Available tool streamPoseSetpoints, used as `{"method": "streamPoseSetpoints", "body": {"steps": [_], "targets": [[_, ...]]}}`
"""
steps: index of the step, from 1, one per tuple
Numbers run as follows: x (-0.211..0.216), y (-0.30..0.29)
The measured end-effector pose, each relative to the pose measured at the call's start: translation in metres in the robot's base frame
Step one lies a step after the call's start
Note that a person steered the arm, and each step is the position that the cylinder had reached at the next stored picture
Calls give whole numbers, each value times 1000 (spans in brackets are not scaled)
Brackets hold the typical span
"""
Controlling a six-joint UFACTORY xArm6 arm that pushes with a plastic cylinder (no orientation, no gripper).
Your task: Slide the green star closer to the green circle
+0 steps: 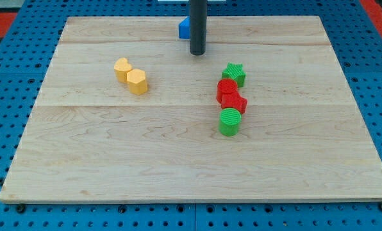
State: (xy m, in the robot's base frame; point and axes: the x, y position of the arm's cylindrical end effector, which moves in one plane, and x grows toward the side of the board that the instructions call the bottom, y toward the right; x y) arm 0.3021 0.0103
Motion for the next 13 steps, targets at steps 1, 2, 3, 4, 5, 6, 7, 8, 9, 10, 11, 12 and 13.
{"method": "streamPoseSetpoints", "body": {"steps": [1,2,3,4,5,6,7,8,9,10,11,12,13], "targets": [[-23,16],[-16,56],[18,115],[40,147],[58,114],[89,66],[61,60],[50,35],[80,-2],[63,-10],[42,-29],[42,-38],[44,-73]]}}
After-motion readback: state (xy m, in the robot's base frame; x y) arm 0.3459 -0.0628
